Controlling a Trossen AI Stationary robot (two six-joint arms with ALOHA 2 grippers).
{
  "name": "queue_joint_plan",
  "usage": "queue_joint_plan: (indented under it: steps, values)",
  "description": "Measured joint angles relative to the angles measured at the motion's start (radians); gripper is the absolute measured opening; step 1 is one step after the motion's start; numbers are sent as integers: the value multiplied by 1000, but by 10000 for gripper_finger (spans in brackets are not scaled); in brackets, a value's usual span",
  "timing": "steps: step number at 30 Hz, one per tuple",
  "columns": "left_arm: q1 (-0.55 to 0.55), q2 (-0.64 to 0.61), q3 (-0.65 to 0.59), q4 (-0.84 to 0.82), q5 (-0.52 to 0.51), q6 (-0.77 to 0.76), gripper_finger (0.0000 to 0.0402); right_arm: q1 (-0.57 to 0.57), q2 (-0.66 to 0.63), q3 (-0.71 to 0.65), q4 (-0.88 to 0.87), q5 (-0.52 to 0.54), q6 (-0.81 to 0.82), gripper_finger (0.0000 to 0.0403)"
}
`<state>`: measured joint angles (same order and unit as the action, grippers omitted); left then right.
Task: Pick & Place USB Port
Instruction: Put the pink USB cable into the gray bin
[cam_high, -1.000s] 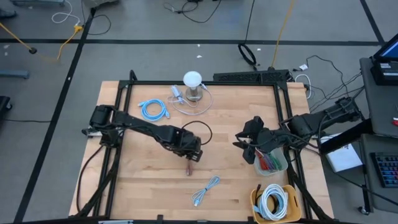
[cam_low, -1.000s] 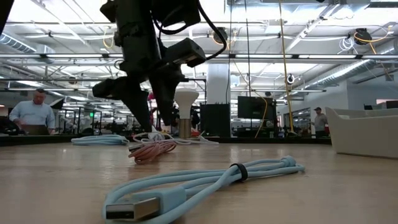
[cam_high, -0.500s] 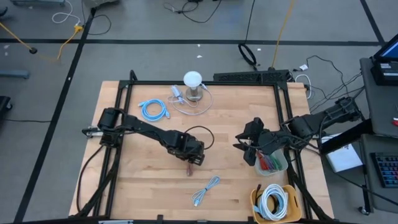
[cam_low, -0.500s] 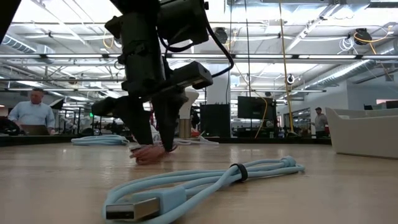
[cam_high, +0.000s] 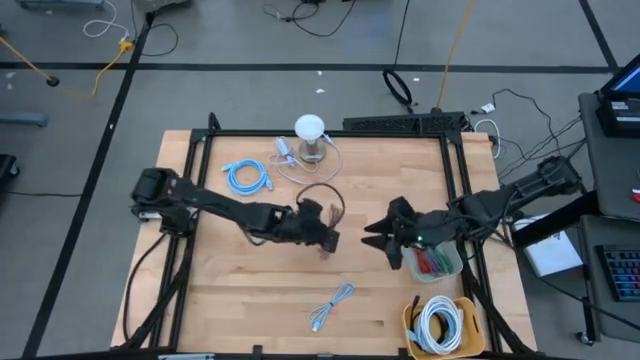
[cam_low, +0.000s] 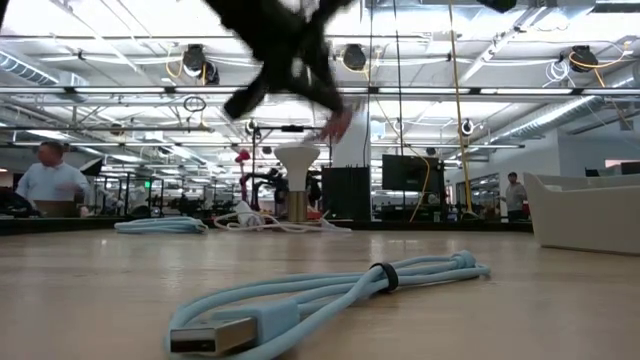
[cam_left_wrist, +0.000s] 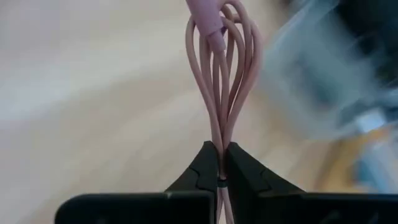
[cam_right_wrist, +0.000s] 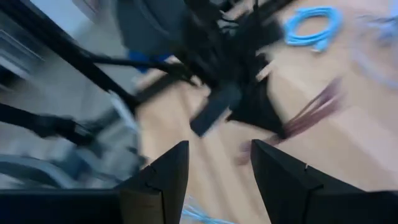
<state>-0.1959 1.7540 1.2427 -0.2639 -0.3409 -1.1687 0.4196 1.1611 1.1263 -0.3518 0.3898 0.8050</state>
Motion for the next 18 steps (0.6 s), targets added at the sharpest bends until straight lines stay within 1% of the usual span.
queue_joint_plan:
  steps: [1, 3, 4, 6, 8, 10, 14, 15, 18]
  values:
    - [-7, -29, 1, 33, -56, 24, 10, -3, -10, -36, 73, -8, 16, 165]
    - [-20, -89, 2, 34, -150, 53, 10, -7, -31, -113, 208, -29, 43, 165]
    - [-25, -115, 3, 39, -183, 71, 10, -9, -45, -148, 260, -28, 56, 165]
    - [-32, -149, 3, 60, -216, 132, 10, -20, -76, -212, 361, -28, 78, 165]
    - [-38, -173, 2, 118, -220, 200, 10, -37, -107, -270, 445, -27, 97, 165]
    - [-43, -182, 3, 207, -205, 236, 10, -54, -125, -321, 532, -26, 112, 165]
    - [-60, -161, 3, 375, -155, 281, 10, -84, -134, -379, 677, -28, 119, 165]
    - [-62, -151, 3, 412, -142, 281, 10, -89, -134, -385, 692, -28, 118, 165]
    - [-71, -130, 3, 434, -117, 270, 10, -100, -128, -387, 707, -31, 104, 165]
